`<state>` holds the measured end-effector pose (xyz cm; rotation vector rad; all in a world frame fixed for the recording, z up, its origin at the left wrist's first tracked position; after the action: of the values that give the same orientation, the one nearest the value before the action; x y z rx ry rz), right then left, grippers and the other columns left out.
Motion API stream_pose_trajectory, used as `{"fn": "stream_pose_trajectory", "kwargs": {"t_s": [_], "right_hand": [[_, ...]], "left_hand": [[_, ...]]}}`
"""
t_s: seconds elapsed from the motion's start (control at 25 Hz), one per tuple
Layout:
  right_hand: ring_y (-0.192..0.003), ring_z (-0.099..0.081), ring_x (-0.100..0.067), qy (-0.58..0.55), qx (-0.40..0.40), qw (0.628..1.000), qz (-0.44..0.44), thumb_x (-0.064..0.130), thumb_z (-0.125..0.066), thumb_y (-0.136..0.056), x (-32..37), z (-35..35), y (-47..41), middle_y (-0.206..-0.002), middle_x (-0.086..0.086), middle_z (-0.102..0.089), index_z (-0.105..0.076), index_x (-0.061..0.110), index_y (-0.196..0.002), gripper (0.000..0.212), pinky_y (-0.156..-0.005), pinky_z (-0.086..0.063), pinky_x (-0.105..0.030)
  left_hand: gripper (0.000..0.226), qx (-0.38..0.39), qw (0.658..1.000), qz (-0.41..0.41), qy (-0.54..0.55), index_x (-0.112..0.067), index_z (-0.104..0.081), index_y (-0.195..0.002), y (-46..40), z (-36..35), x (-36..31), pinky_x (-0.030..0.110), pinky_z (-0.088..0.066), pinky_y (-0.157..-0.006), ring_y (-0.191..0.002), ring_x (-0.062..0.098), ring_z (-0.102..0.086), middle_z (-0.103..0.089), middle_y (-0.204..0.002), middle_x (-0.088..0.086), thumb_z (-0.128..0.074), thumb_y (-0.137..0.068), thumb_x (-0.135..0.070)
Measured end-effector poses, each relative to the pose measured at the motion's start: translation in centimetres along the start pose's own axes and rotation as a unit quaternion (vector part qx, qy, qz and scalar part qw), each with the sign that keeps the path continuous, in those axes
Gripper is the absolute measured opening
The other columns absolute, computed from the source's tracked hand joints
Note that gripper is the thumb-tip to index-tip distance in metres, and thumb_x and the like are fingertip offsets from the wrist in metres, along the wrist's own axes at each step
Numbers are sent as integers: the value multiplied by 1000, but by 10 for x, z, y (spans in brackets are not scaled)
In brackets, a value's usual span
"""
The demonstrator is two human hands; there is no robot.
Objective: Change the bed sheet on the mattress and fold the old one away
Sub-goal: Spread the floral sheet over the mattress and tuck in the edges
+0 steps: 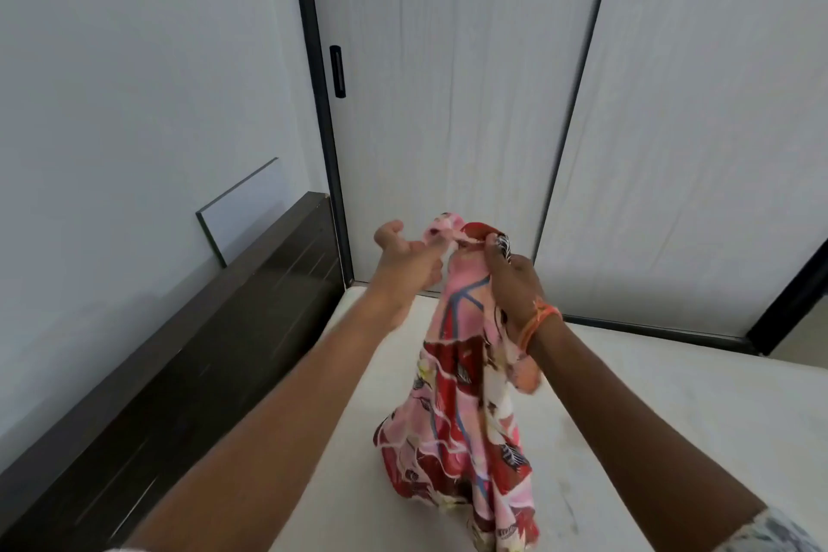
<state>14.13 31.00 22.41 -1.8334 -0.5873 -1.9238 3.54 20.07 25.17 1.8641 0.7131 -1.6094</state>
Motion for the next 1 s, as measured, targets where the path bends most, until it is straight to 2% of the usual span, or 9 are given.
{"fn": "stream_pose_trajectory", "kwargs": {"t_s": [0.12,0.2,0.28,0.36,0.44,0.56,0.72,0.88,1.0], "right_hand": [[-60,-57,-23,-203,16,977,-67,44,-46,-99,9,-5,-13,-68,-10,-64,-71,8,-95,45,-54,-47,-29],[-60,-53,-22,-258,63,962,-57,42,-42,-101,15,-4,-18,-72,-9,-58,-67,12,-115,43,-55,-49,-29],[-46,-48,-14,-284,88,953,-54,36,-40,-103,24,-2,-19,-64,-4,-46,-62,11,-123,39,-46,-47,-24],[-39,-48,-11,-271,61,959,-54,24,-46,-102,37,3,-21,-63,-6,-43,-62,2,-108,28,-40,-44,-21],[-39,-52,-11,-204,34,978,-28,15,-53,-99,44,18,-29,-64,-10,-50,-61,2,-89,18,-40,-44,-21],[-62,-61,-16,29,80,995,57,19,-70,-87,49,54,-42,-70,-8,-68,-72,6,-76,17,-67,-50,-30],[-80,-67,-17,203,132,966,88,17,-79,-78,48,91,-52,-86,-6,-75,-77,9,-90,14,-81,-53,-28],[-91,-67,-28,493,-46,860,124,20,-71,-84,23,139,-85,-93,-12,-73,-77,13,-92,12,-77,-45,-26],[-107,-61,-40,543,-168,823,-23,33,-60,-90,0,168,-80,-115,-21,-65,-71,13,-104,27,-90,-46,-41]], "left_hand": [[60,-69,967,-131,-207,-23,-48,-112,33,-18,46,32,-56,-82,-91,12,-62,-59,-104,-2,-79,-71,-52],[52,-40,948,-185,-256,-28,-52,-104,46,-25,65,25,-55,-73,-83,6,-63,-63,-95,-9,-76,-72,-60],[32,-12,936,-215,-277,-27,-56,-102,50,-28,71,20,-55,-67,-75,3,-64,-67,-88,-12,-69,-85,-52],[15,-30,918,-248,-308,-20,-60,-88,47,-25,68,20,-50,-58,-60,2,-57,-63,-72,-10,-56,-99,-30],[28,-52,926,-235,-291,-14,-54,-73,38,-16,62,25,-39,-54,-51,3,-47,-51,-58,-11,-52,-100,-17],[33,-60,952,-207,-219,-9,-57,-69,23,5,34,24,-39,-48,-44,7,-50,-51,-52,-8,-51,-101,-14],[32,-146,947,-207,-199,-13,-56,-73,1,33,-13,29,-38,-56,-53,13,-52,-53,-61,-2,-45,-102,-18],[28,-194,919,-229,-255,-19,-57,-83,-10,50,-48,29,-41,-63,-68,16,-57,-54,-70,-8,-41,-105,-27],[33,-193,908,-247,-279,-25,-54,-74,-6,50,-61,20,-37,-58,-63,10,-52,-52,-66,-13,-41,-104,-23]]}}
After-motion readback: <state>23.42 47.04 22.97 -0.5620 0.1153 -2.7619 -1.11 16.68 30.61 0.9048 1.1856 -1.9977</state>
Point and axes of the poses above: each hand's wrist, its own y-axis away from the middle knuckle, its own z-axis out of the back of the hand, x = y × z, the point moved 2 cm from there along -y, towards the middle knuckle
